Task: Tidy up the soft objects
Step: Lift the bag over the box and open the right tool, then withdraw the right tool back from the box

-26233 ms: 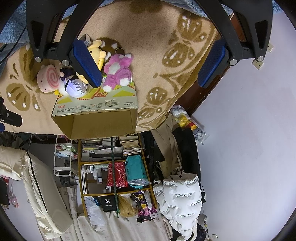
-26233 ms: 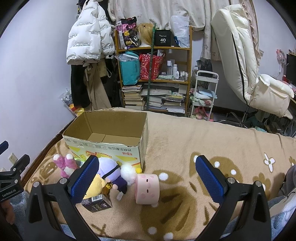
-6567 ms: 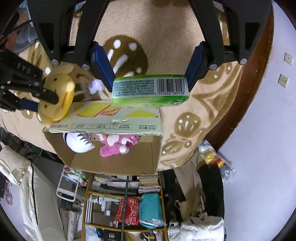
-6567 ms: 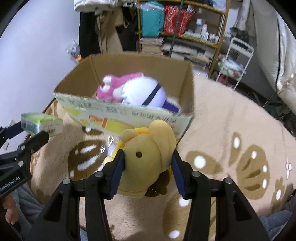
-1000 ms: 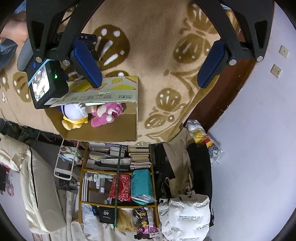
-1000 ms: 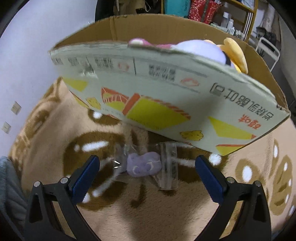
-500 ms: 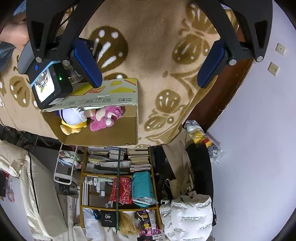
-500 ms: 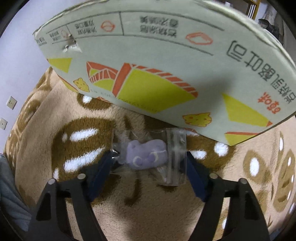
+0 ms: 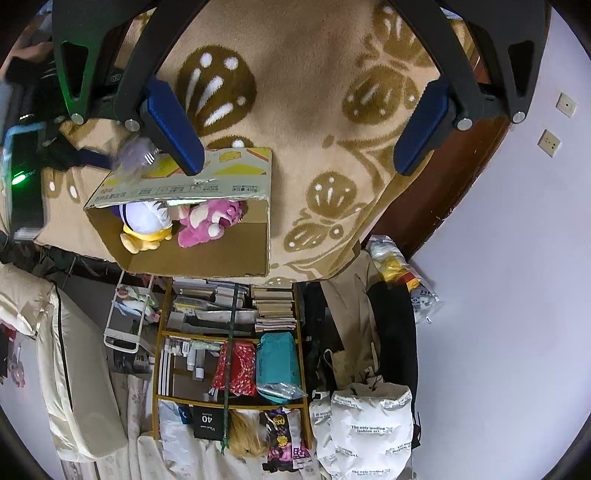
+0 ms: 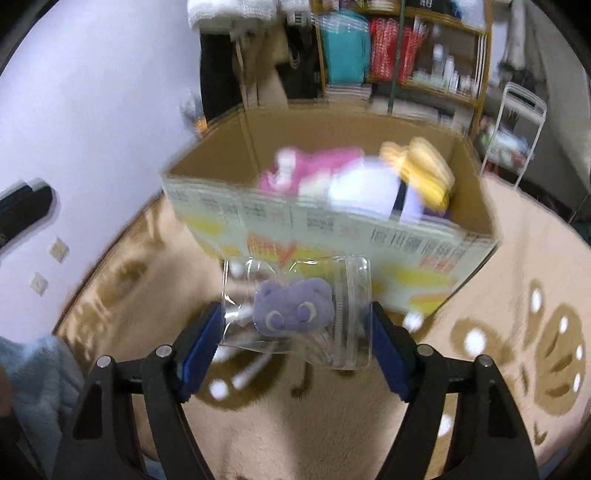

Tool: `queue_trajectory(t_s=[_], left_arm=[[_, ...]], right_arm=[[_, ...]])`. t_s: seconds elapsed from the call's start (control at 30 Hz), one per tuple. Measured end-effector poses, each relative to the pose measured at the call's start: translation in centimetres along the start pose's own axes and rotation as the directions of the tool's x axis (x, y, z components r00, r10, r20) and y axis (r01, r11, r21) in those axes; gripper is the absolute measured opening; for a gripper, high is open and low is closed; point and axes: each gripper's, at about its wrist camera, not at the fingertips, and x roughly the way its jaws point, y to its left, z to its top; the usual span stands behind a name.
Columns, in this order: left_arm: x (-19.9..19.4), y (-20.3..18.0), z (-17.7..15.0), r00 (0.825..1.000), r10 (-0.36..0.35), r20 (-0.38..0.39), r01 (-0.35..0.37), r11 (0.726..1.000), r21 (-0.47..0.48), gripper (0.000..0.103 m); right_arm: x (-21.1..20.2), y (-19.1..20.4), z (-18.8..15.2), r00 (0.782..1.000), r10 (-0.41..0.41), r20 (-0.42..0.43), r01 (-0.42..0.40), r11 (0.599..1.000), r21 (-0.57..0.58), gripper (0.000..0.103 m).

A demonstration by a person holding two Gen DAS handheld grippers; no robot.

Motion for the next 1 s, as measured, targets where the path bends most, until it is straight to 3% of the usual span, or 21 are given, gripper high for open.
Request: queue_trajectory(t_s=[0.1,0.23,0.57,0.7,0.87,1.0], left_arm=[[-0.2,0.0,0.1,1.000,0.004,0.009,-0.004,1.000,-0.001,0.101],[-0.2,-0.2,0.1,1.000,0.005,0.010,-0.005,1.000,0.005,0.101],[0.0,-1.4,-0.2,1.000,0.004,0.009,-0.004,0.999,0.042,0.101],[-0.1,-1.9,-0.4,1.000,0.003,0.015,-0.004,0.998,0.055,0.101],[-0.5,-2.7,-0.7,0.999,0.002,0.035,-0.005,0.997,0.078,0.101],[-1.3,-3.0,-0.7,0.997,0.005,0.074,-0.011,0.996,0.088,0.101]], right_arm=[[-1.6,0.2,1.6,0.995,-0.004,0.102,0.003,1.000,0.005,0.081],[-1.8,0.1,3.7,0.985,-0.019,0.169,0.018,1.000,0.006,0.081],[2.0,-1.6,6.5,0.982,-0.095,0.163,0.100,0.995,-0.023,0.081],[2.5,-2.7,6.3,0.988,-0.074,0.132,0.072,0.997,0.020,0.081],[2.2,-2.8,6.3,0.987,-0.057,0.152,0.055,0.998,0.015,0.082],[1.5,-2.8,6.4,0.984,-0.058,0.168,0.056,0.998,0.015,0.091]])
